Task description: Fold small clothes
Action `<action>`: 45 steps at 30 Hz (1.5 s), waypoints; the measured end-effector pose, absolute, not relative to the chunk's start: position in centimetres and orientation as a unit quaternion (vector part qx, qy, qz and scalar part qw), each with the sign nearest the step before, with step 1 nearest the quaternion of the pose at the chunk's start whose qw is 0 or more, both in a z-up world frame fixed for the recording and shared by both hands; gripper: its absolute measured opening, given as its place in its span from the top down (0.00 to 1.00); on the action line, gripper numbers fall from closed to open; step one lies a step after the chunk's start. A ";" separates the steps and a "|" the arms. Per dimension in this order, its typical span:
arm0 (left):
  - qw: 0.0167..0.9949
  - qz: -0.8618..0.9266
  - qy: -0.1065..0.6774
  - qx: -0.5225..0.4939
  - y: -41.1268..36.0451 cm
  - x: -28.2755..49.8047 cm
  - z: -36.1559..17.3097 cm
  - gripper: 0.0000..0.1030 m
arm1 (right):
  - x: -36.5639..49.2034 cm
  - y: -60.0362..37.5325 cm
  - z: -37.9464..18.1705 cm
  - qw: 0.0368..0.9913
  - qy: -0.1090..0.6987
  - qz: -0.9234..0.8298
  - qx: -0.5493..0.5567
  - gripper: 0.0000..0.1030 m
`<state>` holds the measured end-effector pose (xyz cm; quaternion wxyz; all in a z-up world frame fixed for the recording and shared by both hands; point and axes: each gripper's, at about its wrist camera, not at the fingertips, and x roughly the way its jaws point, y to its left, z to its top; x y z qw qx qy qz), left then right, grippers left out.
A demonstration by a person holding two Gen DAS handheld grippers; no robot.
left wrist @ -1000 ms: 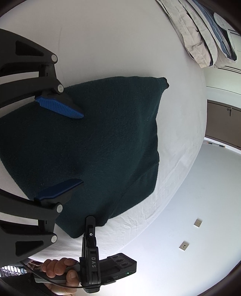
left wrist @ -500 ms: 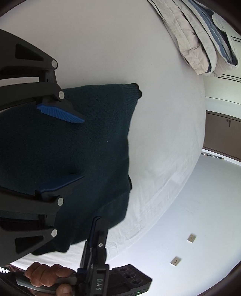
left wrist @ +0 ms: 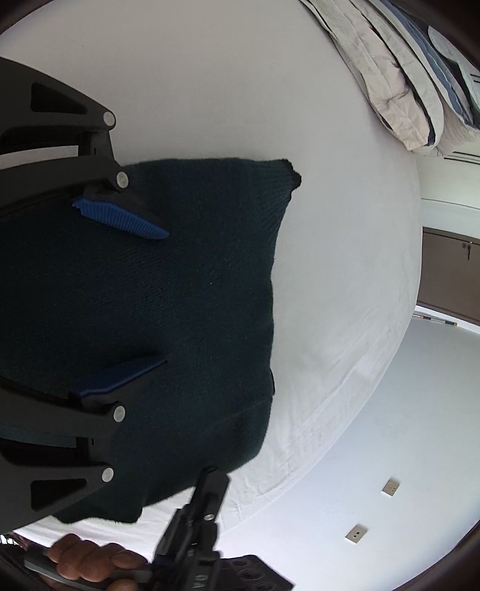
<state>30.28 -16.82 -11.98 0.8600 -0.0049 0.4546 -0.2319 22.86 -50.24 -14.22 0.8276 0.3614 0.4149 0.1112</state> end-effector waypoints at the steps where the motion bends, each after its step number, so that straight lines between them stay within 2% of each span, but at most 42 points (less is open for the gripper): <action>1: 0.863 -0.233 0.447 -0.011 -16.3 29.2 -11.1 0.36 | 21.6 -49.5 -13.8 0.825 0.416 0.135 0.359 0.91; 4: 0.862 -0.244 0.444 -0.025 -15.2 26.0 -9.8 0.36 | 17.6 -47.3 -13.5 0.825 0.430 0.170 0.325 0.91; 8: 0.862 -0.225 0.453 0.031 -16.5 24.2 -12.6 0.35 | 15.1 -47.9 -17.9 0.807 0.471 0.150 0.323 0.92; 10: 0.865 -0.220 0.449 0.035 -16.6 24.1 -12.6 0.35 | 13.8 -49.4 -18.6 0.797 0.448 0.162 0.371 0.92; 16: 0.866 -0.217 0.448 0.052 -17.2 24.0 -12.6 0.32 | 10.8 -50.7 -16.6 0.831 0.428 0.127 0.332 0.91; 17: 0.866 -0.216 0.447 0.053 -17.2 24.0 -12.7 0.31 | 10.3 -51.1 -16.1 0.839 0.420 0.120 0.325 0.87; 19: 0.867 -0.216 0.446 0.055 -17.2 24.3 -12.8 0.29 | 9.8 -51.5 -14.9 0.855 0.410 0.086 0.307 0.56; 20: 0.867 -0.216 0.446 0.057 -17.3 24.3 -12.8 0.28 | 9.7 -51.7 -14.4 0.863 0.399 0.071 0.303 0.34; 21: 0.866 -0.217 0.446 0.058 -17.4 24.2 -12.8 0.27 | 9.4 -52.0 -14.0 0.868 0.388 0.068 0.302 0.33; 33: 0.867 -0.221 0.443 0.065 -17.4 23.9 -12.3 0.22 | 13.3 -52.3 -14.8 0.847 0.424 0.072 0.312 0.33; 37: 0.878 -0.221 0.424 0.019 -15.0 23.4 -9.9 0.22 | 14.8 -51.9 -14.9 0.842 0.435 0.078 0.308 0.33; 39: 0.887 -0.209 0.412 -0.019 -12.9 23.7 -9.0 0.19 | 15.5 -51.9 -15.1 0.837 0.440 0.084 0.314 0.33; 45: 0.844 -0.196 0.488 -0.106 -9.4 27.8 -12.6 0.18 | 17.6 -51.0 -16.5 0.818 0.467 0.095 0.324 0.34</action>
